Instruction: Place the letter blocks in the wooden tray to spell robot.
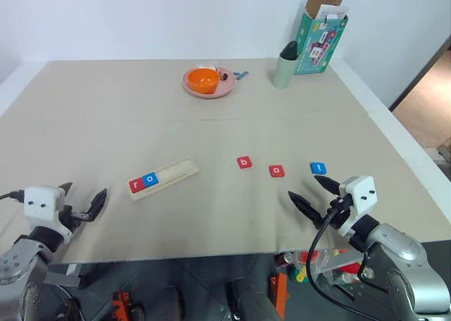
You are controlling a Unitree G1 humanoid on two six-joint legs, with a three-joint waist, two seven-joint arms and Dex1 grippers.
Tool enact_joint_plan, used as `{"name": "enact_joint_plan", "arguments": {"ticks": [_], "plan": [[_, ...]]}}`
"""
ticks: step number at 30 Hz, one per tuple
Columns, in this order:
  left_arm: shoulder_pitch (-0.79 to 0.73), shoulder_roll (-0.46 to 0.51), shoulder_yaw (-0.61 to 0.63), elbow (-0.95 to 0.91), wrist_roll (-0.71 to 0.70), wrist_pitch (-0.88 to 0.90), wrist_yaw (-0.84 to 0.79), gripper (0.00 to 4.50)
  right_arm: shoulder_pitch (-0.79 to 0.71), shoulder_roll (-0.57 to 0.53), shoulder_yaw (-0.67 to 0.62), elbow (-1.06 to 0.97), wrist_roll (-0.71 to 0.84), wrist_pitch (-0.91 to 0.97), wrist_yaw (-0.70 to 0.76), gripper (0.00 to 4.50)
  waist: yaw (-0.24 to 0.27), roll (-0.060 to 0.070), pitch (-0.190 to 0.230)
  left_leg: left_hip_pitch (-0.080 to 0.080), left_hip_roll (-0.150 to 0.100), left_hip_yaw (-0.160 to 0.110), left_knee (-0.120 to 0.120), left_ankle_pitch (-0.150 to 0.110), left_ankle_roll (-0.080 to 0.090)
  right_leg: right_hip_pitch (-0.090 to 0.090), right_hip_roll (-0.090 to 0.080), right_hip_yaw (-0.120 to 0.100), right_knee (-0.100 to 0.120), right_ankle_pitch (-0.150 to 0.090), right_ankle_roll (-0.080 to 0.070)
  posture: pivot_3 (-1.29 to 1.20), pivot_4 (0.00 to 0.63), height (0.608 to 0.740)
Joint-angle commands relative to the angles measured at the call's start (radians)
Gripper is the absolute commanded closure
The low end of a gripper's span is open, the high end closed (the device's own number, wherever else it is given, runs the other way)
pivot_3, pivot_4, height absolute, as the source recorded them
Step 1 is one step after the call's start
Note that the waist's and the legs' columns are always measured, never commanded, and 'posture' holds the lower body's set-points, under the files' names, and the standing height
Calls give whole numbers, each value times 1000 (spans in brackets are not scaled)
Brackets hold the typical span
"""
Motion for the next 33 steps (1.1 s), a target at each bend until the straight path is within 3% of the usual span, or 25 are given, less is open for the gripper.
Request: {"name": "enact_joint_plan", "arguments": {"ticks": [1,15,21,25,33], "plan": [[-9,8,24,-40,2,-7,14,0,-15,-8,3,-13,-5,-11,6,42,0,0,0,0,0,0,0,0,0,0,0,0,0,0,0,0,150,740],[-57,30,17,-44,-33,3,-20,0,-47,-4,13,24,15,14,25,42,0,0,0,0,0,1,0,0,0,0,0,1,0,0,0,0,150,740],[-126,145,-50,-12,-97,59,-219,0,-198,-56,55,53,120,39,218,42,-1,0,0,1,0,2,1,0,0,0,1,1,0,0,0,0,150,740],[-218,236,-135,44,-89,86,-350,0,-345,-93,149,104,152,60,383,42,-2,0,1,2,0,2,1,0,1,1,1,1,0,0,0,0,150,740],[-434,257,-296,229,17,66,-427,0,-541,-39,271,262,71,-15,467,42,1,0,1,-1,1,1,0,-2,2,0,2,0,0,3,7,0,150,740]]}}
